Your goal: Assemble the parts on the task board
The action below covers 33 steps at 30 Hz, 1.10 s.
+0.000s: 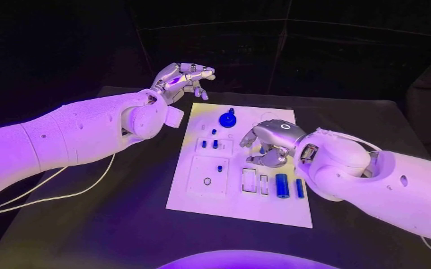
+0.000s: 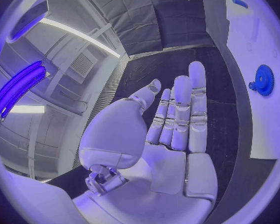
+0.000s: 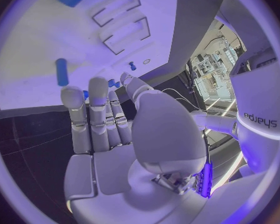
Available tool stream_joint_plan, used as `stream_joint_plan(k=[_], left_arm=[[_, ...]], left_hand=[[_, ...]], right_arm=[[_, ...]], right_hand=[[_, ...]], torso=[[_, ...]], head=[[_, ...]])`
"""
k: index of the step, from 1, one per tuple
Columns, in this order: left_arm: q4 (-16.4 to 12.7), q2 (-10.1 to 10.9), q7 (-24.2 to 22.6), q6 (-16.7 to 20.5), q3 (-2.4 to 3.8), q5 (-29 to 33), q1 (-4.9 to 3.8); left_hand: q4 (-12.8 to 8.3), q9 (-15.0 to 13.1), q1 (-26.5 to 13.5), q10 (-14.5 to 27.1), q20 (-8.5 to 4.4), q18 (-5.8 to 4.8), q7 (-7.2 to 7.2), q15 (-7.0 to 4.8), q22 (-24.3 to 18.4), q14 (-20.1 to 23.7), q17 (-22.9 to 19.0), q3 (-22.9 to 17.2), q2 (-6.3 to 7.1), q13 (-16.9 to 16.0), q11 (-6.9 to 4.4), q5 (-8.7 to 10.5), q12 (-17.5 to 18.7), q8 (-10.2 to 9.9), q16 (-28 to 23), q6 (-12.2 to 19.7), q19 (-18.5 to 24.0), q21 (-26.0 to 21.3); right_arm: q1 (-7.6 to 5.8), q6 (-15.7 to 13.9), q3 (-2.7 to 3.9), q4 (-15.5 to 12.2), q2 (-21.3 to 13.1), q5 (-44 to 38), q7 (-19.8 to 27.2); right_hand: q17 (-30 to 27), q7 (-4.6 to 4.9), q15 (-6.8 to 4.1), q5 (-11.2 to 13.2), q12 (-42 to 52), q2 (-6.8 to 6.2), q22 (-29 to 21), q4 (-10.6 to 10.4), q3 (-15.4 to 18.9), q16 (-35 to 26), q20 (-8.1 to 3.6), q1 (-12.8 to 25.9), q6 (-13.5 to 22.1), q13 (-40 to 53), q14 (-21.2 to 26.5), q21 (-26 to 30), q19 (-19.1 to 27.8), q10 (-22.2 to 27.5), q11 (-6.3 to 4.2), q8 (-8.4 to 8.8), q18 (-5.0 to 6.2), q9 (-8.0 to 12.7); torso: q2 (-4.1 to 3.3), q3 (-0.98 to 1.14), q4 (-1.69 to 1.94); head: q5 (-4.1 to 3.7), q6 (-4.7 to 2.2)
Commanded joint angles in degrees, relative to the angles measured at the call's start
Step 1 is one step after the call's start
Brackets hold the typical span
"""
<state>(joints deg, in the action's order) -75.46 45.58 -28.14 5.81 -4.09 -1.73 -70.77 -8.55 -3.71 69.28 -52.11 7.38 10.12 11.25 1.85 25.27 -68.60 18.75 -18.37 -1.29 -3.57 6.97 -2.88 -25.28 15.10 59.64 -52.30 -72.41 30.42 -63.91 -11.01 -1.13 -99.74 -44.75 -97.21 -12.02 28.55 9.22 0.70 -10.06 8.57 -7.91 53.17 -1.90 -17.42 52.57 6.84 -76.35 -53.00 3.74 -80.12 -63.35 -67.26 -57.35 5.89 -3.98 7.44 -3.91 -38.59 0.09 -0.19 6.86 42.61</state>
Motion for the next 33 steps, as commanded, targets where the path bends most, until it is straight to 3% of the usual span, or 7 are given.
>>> stream_joint_plan(k=[1, 8, 10, 12, 23, 28, 33], left_arm=[[-0.08, 0.16, -0.3, -0.75, 0.05, 0.25, -0.11], [-0.11, 0.27, -0.34, -0.88, 0.05, 0.25, -0.11], [-0.01, 0.23, -0.33, -0.94, 0.05, 0.25, -0.11], [0.14, 0.17, -0.31, -0.99, 0.05, 0.25, -0.1], [0.36, 0.07, -0.28, -1.05, 0.04, 0.25, -0.1], [0.44, -0.02, -0.27, -1.17, 0.04, 0.24, -0.1], [0.43, -0.02, -0.32, -1.33, 0.04, 0.21, -0.1]], left_hand=[[0.07, -0.01, -0.57, 0.09, -0.05, 0.26, 0.09, 0.09, -0.1, 0.44, -0.09, 0.32, -0.14, 0.0, 0.23, -0.13, 0.28, -0.28, -0.14, 0.29, 0.22, -0.25], [0.07, -0.01, -0.57, 0.09, -0.05, 0.26, 0.09, 0.09, -0.1, 0.44, -0.09, 0.32, -0.14, 0.0, 0.23, -0.13, 0.28, -0.28, -0.14, 0.29, 0.22, -0.25], [0.07, -0.01, -0.57, 0.09, -0.05, 0.26, 0.09, 0.09, -0.1, 0.44, -0.09, 0.32, -0.14, 0.0, 0.23, -0.13, 0.28, -0.28, -0.14, 0.29, 0.22, -0.25], [0.07, -0.01, -0.57, 0.09, -0.05, 0.26, 0.09, 0.09, -0.1, 0.44, -0.09, 0.32, -0.14, 0.0, 0.23, -0.13, 0.28, -0.28, -0.14, 0.29, 0.22, -0.25], [0.03, -0.04, -0.47, 0.03, -0.04, 0.27, 0.05, 0.08, -0.13, 0.45, -0.11, 0.3, -0.24, -0.02, 0.2, -0.13, 0.28, -0.23, -0.12, 0.19, 0.21, -0.28], [0.03, -0.04, -0.47, 0.03, -0.04, 0.27, 0.05, 0.08, -0.13, 0.45, -0.11, 0.3, -0.24, -0.02, 0.2, -0.13, 0.28, -0.23, -0.12, 0.19, 0.21, -0.28], [-0.02, -0.07, -0.3, -0.12, -0.05, 0.3, -0.01, 0.04, -0.16, 0.43, -0.14, 0.24, -0.43, -0.04, 0.15, -0.14, 0.27, -0.19, -0.03, 0.08, 0.15, -0.3]], right_arm=[[-1.28, -0.96, 0.03, -0.3, -1.85, 4.22, -1.73], [-2.8, 0.29, 0.0, 1.35, -4.38, 3.88, -2.48], [-2.93, 0.95, -0.01, 1.91, -4.25, 3.5, -2.6], [-3.01, 1.93, -0.02, 2.45, -3.87, 3.24, -2.75], [-3.02, 7.4, -0.08, 3.72, -1.34, 3.22, -3.28], [-2.78, 10.07, -0.1, 4.36, -0.08, 2.17, -4.18], [-2.46, 9.95, -0.11, 4.65, 0.54, 0.68, -5.09]], right_hand=[[-2.16, -0.46, -0.02, 0.67, -0.2, -0.38, -1.56, -0.02, 1.68, -1.84, -0.05, 0.01, 0.97, -0.11, 0.42, 1.47, 0.88, 1.48, 0.0, 0.4, 1.08, 0.13], [-3.24, -1.3, -0.32, 1.0, -0.33, -0.1, -3.97, -0.45, 5.8, -3.31, -0.3, -1.22, 1.69, -0.08, -0.07, 3.86, 1.7, 3.27, -0.03, 0.34, 1.4, 0.05], [-3.38, -1.34, -0.32, 0.94, -0.25, 0.12, -4.31, -0.59, 6.51, -3.52, -0.33, -1.63, 1.74, -0.07, -0.18, 4.21, 1.75, 3.51, -0.02, 0.34, 1.44, 0.04], [-3.49, -0.88, -0.19, 0.85, -0.08, 0.49, -4.34, -0.64, 6.91, -3.66, -0.28, -2.09, 1.45, -0.04, -0.3, 4.3, 1.61, 3.5, 0.0, 0.22, 1.4, -0.02], [-3.74, -0.52, -0.2, -0.07, 1.82, 2.48, -3.6, -0.44, 7.59, -3.96, -0.23, -4.09, -0.38, 0.02, -0.83, 3.82, 0.39, 0.38, -0.22, -0.15, 1.2, -0.17], [1.75, -0.45, -0.63, -0.35, 2.96, 3.33, 1.15, -0.61, 6.72, 0.21, -0.56, -4.63, -2.77, -0.14, -2.5, -0.01, -2.71, -3.49, -0.63, -0.58, 0.21, -0.26], [3.47, -0.44, -0.63, -0.44, 2.8, 3.45, 2.61, -0.86, 6.17, 1.63, -0.66, -4.6, -3.5, -0.2, -2.86, -1.23, -3.56, -4.33, -0.73, -0.65, -0.06, -0.25]], torso=[[0.05, -0.13, -0.04], [-0.12, -0.05, 0.01], [-0.17, 0.06, -0.1], [-0.14, 0.09, 0.02], [-0.11, -0.11, 0.21], [-0.12, -0.02, 0.1], [-0.15, -0.01, 0.18]], head=[[-0.59, -0.51], [-1.41, -1.1], [-1.38, -1.25], [-1.48, -1.34], [-1.85, -1.17], [-1.81, -0.97], [-1.77, -0.78]])
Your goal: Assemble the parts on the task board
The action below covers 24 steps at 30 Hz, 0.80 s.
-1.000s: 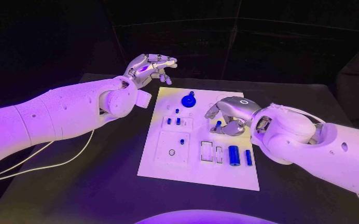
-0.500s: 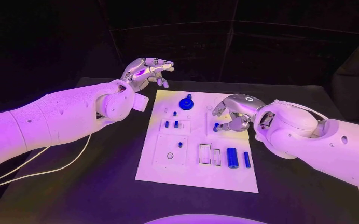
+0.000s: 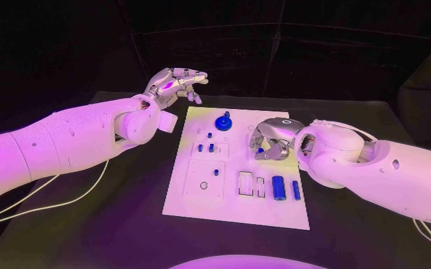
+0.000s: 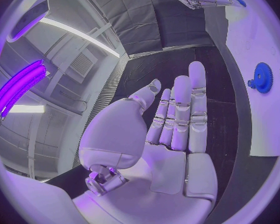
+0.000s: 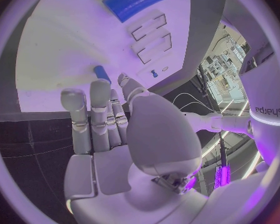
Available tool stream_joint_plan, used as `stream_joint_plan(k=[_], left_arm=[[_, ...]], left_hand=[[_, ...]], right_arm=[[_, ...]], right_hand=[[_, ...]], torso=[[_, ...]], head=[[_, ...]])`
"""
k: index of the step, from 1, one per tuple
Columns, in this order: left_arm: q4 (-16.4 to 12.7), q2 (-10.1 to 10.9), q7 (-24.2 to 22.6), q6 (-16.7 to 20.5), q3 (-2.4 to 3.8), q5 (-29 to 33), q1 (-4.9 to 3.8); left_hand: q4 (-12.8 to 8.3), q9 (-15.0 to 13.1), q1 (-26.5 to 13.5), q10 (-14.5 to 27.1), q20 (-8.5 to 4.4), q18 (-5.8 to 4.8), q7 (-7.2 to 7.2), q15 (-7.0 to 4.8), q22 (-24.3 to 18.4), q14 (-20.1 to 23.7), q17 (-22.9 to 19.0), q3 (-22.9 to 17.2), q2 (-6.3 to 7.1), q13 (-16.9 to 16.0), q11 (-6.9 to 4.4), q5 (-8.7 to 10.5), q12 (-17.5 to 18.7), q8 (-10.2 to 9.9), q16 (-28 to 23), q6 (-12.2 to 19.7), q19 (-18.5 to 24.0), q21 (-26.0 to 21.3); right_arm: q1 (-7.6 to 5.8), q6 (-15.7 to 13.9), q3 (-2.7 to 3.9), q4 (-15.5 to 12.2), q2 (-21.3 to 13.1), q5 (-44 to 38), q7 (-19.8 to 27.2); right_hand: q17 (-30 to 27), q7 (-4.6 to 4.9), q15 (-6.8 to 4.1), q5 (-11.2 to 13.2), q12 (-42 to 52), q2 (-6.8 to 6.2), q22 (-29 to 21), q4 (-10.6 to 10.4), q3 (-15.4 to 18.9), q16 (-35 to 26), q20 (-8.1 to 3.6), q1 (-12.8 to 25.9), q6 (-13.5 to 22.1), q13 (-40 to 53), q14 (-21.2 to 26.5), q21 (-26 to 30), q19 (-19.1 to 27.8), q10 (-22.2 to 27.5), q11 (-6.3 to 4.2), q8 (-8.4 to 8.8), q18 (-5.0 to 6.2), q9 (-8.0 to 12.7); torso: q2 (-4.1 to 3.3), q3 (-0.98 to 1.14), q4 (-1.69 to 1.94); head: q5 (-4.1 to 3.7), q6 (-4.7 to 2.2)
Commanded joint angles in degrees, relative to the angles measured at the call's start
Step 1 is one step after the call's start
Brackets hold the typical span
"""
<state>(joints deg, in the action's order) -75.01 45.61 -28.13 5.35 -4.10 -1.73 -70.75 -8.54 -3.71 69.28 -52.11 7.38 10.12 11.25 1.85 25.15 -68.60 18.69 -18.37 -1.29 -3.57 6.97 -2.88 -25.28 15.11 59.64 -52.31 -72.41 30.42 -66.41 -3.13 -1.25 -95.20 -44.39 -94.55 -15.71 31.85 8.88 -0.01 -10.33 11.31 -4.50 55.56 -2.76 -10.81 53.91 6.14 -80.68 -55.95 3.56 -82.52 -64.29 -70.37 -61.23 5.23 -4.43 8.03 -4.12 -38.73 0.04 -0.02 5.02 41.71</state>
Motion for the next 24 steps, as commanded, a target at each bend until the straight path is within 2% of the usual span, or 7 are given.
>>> stream_joint_plan(k=[1, 7, 24], left_arm=[[-0.01, -0.05, -0.33, -0.87, 0.05, 0.21, -0.11], [0.05, -0.05, -0.34, -0.92, 0.05, 0.2, -0.11], [0.17, -0.08, 0.12, -1.25, 0.05, 0.19, -0.1]], left_hand=[[-0.03, -0.07, -0.29, -0.13, -0.05, 0.29, -0.01, 0.04, -0.05, 0.42, -0.08, 0.24, -0.44, -0.05, 0.15, -0.13, 0.27, -0.19, -0.02, 0.08, 0.15, -0.3], [-0.03, -0.07, -0.28, -0.14, -0.05, 0.3, -0.01, 0.04, -0.05, 0.42, -0.08, 0.23, -0.45, -0.05, 0.15, -0.13, 0.27, -0.19, -0.02, 0.07, 0.14, -0.3], [-0.05, -0.07, -0.25, -0.19, -0.06, 0.3, -0.01, 0.03, -0.06, 0.41, -0.09, 0.24, -0.47, -0.05, 0.14, -0.13, 0.27, -0.19, 0.01, 0.06, 0.12, -0.3]], right_arm=[[0.05, 1.91, 0.02, 0.14, 0.22, -2.1, -1.47], [0.18, 0.67, 0.01, 0.49, 0.53, -3.18, -2.09], [0.38, 0.32, 0.01, 0.86, 0.59, -4.2, -2.29]], right_hand=[[0.19, -0.11, 0.08, -0.17, 0.04, 0.06, 0.25, -0.04, -0.48, 0.32, 0.03, -0.25, -0.61, -0.03, -0.46, -0.33, -0.47, -0.49, -0.07, -0.2, -0.65, -0.04], [0.25, -0.03, 0.13, 0.48, -0.55, 0.13, 0.39, -0.21, -1.31, 0.58, 0.04, -0.41, -1.5, -0.09, -0.34, -0.51, -0.45, -0.59, 0.02, -0.32, -0.66, -0.03], [0.35, -0.04, 0.16, 1.06, -1.42, 0.25, 0.5, -0.15, -3.41, 0.92, 0.07, -1.18, -2.16, -0.07, -0.04, -0.65, -0.25, -0.82, 0.05, -0.13, -0.63, 0.11]], torso=[[-0.02, 0.03, 0.01], [0.03, 0.05, 0.0], [0.05, 0.02, -0.1]], head=[[0.07, 0.12], [0.18, 0.21], [0.21, 0.13]])
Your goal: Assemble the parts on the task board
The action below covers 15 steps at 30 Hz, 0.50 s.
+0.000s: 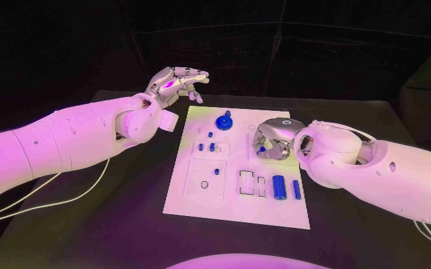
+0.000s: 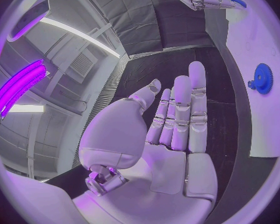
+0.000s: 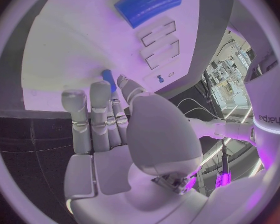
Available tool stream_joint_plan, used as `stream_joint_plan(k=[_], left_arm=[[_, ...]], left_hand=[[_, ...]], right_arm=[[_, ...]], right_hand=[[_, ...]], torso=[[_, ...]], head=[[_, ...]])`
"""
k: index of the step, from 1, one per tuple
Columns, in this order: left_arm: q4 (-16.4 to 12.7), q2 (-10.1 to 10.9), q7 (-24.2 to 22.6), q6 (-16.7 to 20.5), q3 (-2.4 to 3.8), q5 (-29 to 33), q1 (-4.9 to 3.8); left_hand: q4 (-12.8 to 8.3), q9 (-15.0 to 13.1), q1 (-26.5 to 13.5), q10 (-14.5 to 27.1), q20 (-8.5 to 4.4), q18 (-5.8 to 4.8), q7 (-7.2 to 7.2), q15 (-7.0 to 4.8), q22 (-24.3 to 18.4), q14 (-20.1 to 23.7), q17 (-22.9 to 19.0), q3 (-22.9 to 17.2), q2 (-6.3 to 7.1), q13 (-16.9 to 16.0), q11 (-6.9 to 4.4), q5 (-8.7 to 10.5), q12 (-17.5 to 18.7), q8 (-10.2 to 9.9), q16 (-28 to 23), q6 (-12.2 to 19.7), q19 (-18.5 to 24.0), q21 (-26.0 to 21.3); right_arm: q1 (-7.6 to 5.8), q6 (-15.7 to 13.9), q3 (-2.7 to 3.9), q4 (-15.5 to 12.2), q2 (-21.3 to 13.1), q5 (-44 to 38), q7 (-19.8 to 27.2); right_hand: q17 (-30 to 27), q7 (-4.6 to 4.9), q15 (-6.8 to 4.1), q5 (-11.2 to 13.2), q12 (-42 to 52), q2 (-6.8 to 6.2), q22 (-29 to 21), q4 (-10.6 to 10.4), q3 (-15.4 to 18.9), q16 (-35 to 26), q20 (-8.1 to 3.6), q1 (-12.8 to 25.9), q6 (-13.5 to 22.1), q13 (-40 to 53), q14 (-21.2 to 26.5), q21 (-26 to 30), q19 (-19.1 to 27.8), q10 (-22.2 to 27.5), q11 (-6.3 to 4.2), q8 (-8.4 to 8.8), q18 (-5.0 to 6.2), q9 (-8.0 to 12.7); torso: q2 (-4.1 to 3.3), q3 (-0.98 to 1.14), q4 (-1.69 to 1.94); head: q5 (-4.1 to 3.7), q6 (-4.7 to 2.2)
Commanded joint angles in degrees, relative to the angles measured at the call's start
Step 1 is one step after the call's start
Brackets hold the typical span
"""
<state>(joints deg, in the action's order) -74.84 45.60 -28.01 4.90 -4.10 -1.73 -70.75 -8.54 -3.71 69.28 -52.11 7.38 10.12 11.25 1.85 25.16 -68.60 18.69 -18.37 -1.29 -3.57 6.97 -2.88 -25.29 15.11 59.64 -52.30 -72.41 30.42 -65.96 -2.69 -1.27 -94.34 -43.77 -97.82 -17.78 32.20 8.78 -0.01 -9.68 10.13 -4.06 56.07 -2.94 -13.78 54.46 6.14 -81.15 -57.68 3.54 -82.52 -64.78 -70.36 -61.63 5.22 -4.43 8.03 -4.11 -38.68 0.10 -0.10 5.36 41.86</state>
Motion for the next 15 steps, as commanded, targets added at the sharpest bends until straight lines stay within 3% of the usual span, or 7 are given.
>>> stream_joint_plan(k=[1, 8, 15], left_arm=[[0.0, -0.07, 0.02, -0.8, 0.04, 0.2, -0.1], [0.04, -0.12, 0.1, -0.96, 0.04, 0.19, -0.1], [0.1, -0.14, 0.14, -1.01, 0.04, 0.19, -0.1]], left_hand=[[-0.05, -0.07, -0.25, -0.19, -0.06, 0.3, -0.01, 0.03, -0.08, 0.41, -0.09, 0.24, -0.47, -0.05, 0.14, -0.13, 0.27, -0.19, 0.02, 0.06, 0.12, -0.3], [-0.05, -0.07, -0.25, -0.19, -0.06, 0.3, -0.01, 0.03, -0.08, 0.41, -0.09, 0.24, -0.47, -0.05, 0.14, -0.13, 0.27, -0.19, 0.02, 0.06, 0.12, -0.3], [-0.05, -0.07, -0.25, -0.19, -0.06, 0.3, -0.01, 0.03, -0.08, 0.41, -0.09, 0.24, -0.47, -0.05, 0.14, -0.13, 0.27, -0.19, 0.02, 0.06, 0.12, -0.3]], right_arm=[[-0.07, -0.12, 0.02, 0.05, -0.04, -0.94, -0.22], [-0.04, -0.01, 0.02, 0.39, -0.01, -0.97, -0.06], [0.03, 0.1, 0.02, 0.28, 0.01, -0.83, 0.16]], right_hand=[[-0.09, 0.05, 0.16, 0.45, -0.29, -0.25, -0.04, 0.05, -0.52, 0.33, 0.07, -0.75, -0.43, -0.06, -0.02, -0.14, -0.23, -0.4, 0.06, -0.11, -0.62, 0.11], [-1.84, 0.24, 0.48, 0.92, -1.89, -1.42, -1.15, 0.14, -1.39, -0.86, 0.29, -0.57, 0.32, -0.08, 0.73, 0.78, 0.75, 1.7, 0.51, 0.59, -0.39, 0.32], [-0.36, 0.0, 0.21, 1.13, -0.98, -0.87, 0.04, -0.28, -2.6, 0.23, 0.22, -0.36, -0.05, 0.14, 0.36, -0.14, 0.11, -0.64, 0.11, 0.39, -0.58, 0.19]], torso=[[0.01, -0.03, -0.03], [0.05, -0.06, 0.05], [-0.01, -0.03, 0.08]], head=[[-0.15, 0.0], [-0.18, 0.06], [-0.17, 0.04]])
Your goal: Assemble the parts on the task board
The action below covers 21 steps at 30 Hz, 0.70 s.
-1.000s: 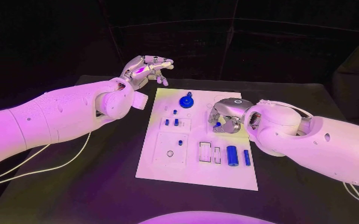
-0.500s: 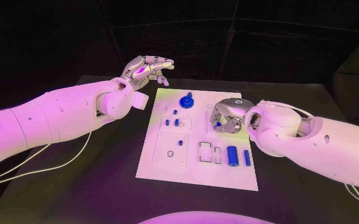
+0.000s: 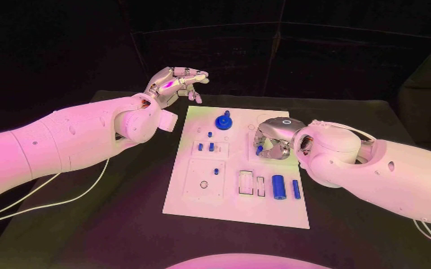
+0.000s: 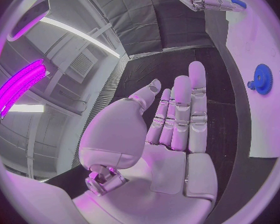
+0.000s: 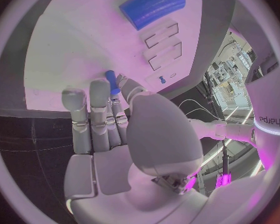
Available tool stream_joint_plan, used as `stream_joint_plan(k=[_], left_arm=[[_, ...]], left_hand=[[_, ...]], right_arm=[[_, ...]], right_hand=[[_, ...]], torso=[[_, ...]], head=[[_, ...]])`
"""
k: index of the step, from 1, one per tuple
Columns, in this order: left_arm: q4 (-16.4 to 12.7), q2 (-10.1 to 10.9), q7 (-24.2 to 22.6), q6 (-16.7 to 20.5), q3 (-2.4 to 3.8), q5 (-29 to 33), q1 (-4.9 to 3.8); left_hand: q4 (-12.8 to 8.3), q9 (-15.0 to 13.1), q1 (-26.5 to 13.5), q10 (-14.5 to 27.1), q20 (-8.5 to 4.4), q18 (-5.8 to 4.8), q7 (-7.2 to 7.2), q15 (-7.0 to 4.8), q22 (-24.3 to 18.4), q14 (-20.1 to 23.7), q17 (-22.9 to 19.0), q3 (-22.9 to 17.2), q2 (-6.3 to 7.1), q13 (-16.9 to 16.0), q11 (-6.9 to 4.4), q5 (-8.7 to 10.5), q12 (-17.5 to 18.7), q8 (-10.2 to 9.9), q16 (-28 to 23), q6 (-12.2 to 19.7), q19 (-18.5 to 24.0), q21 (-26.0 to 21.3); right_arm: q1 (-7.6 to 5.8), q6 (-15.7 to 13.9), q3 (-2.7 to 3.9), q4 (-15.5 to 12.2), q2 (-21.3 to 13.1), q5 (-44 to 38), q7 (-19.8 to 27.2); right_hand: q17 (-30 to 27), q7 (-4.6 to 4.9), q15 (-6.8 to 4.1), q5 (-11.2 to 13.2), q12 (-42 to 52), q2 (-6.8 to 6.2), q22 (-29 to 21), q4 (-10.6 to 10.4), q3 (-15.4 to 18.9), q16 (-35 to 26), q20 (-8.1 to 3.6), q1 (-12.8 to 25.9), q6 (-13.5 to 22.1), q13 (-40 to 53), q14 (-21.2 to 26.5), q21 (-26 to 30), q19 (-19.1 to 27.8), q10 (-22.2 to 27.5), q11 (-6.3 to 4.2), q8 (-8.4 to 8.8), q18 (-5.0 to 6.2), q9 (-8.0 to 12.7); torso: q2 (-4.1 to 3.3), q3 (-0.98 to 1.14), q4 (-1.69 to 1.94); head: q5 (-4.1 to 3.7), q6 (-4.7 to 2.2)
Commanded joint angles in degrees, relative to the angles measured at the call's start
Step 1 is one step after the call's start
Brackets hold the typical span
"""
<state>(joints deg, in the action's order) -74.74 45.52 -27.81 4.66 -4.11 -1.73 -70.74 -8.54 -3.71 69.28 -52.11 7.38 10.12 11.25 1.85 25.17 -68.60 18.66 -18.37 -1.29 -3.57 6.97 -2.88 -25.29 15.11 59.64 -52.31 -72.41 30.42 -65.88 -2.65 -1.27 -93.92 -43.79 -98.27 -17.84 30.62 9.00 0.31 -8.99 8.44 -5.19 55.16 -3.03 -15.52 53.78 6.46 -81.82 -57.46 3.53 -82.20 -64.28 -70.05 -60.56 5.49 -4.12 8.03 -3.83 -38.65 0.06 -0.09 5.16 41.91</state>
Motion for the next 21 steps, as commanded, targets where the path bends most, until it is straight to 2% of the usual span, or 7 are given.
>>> stream_joint_plan(k=[1, 5, 8, 16, 21], left_arm=[[0.01, -0.08, -0.06, -0.78, 0.05, 0.19, -0.1], [0.04, -0.11, -0.04, -0.81, 0.05, 0.19, -0.1], [0.08, -0.13, -0.02, -0.82, 0.05, 0.19, -0.09], [0.18, -0.21, 0.02, -0.89, 0.04, 0.19, -0.08], [0.21, -0.25, 0.05, -0.94, 0.04, 0.18, -0.07]], left_hand=[[-0.05, -0.07, -0.25, -0.19, -0.06, 0.3, -0.01, 0.02, -0.08, 0.41, -0.06, 0.24, -0.46, -0.05, 0.14, -0.13, 0.27, -0.19, 0.02, 0.06, 0.12, -0.3], [-0.07, -0.07, -0.23, -0.19, -0.06, 0.3, -0.01, 0.02, -0.09, 0.41, -0.06, 0.24, -0.47, -0.05, 0.14, -0.13, 0.28, -0.19, 0.02, 0.06, 0.12, -0.3], [-0.1, -0.07, -0.17, -0.19, -0.06, 0.31, -0.01, 0.02, -0.1, 0.43, -0.07, 0.23, -0.49, -0.04, 0.14, -0.13, 0.31, -0.21, 0.04, 0.08, 0.11, -0.31], [-0.1, -0.07, -0.17, -0.19, -0.06, 0.31, -0.01, 0.02, -0.1, 0.43, -0.07, 0.23, -0.49, -0.04, 0.14, -0.13, 0.31, -0.21, 0.04, 0.08, 0.11, -0.31], [-0.12, -0.07, -0.09, -0.19, -0.07, 0.31, -0.02, 0.01, -0.12, 0.44, -0.09, 0.18, -0.61, -0.04, 0.13, -0.14, 0.34, -0.21, 0.06, 0.06, 0.1, -0.33]], right_arm=[[-0.04, 0.01, 0.02, -0.16, 0.02, -0.35, 0.22], [-0.01, -0.43, 0.02, -0.2, -0.01, -0.31, 0.25], [0.0, -0.86, 0.02, -0.23, -0.04, -0.29, 0.25], [0.02, -2.7, 0.02, -0.36, -0.22, -0.39, 0.43], [0.03, -5.67, 0.03, -0.97, -0.69, -0.53, 1.19]], right_hand=[[2.21, -0.27, -0.25, 0.89, 1.02, 0.52, 1.71, -0.23, -1.35, 1.66, -0.18, 0.2, -0.6, 0.19, -0.24, -1.24, -0.67, -2.61, -0.31, -0.06, -0.72, -0.14], [4.97, -0.44, -0.68, 3.93, 1.56, 1.36, 4.02, 0.03, -3.83, 3.84, -0.58, -0.7, -1.99, 0.17, -0.93, -3.13, -2.01, -5.26, -0.85, -0.58, -1.17, -0.31], [7.73, -0.66, -1.04, 4.72, 2.02, 1.81, 6.46, 0.61, -5.61, 5.96, -0.89, -1.42, -3.43, 0.33, -1.53, -5.08, -3.39, -7.56, -1.34, -1.18, -1.65, -0.49], [10.96, -0.85, -1.53, 5.16, 2.38, 1.9, 9.93, 2.13, -8.3, 8.68, -1.42, -2.2, -5.35, 0.69, -2.03, -7.91, -5.2, -11.14, -1.98, -1.94, -2.34, -0.64], [11.68, -0.61, -1.37, 5.16, 1.18, 1.51, 10.76, 2.77, -9.95, 9.54, -1.41, -1.66, -5.13, 0.52, -1.89, -8.66, -5.36, -11.12, -1.72, -1.62, -2.49, -0.4]], torso=[[-0.04, 0.01, 0.07], [-0.05, 0.03, 0.04], [-0.06, 0.02, 0.0], [-0.04, 0.05, 0.01], [-0.06, 0.03, 0.07]], head=[[0.03, -0.01], [0.04, 0.01], [0.05, 0.0], [0.01, 0.11], [0.03, 0.09]])
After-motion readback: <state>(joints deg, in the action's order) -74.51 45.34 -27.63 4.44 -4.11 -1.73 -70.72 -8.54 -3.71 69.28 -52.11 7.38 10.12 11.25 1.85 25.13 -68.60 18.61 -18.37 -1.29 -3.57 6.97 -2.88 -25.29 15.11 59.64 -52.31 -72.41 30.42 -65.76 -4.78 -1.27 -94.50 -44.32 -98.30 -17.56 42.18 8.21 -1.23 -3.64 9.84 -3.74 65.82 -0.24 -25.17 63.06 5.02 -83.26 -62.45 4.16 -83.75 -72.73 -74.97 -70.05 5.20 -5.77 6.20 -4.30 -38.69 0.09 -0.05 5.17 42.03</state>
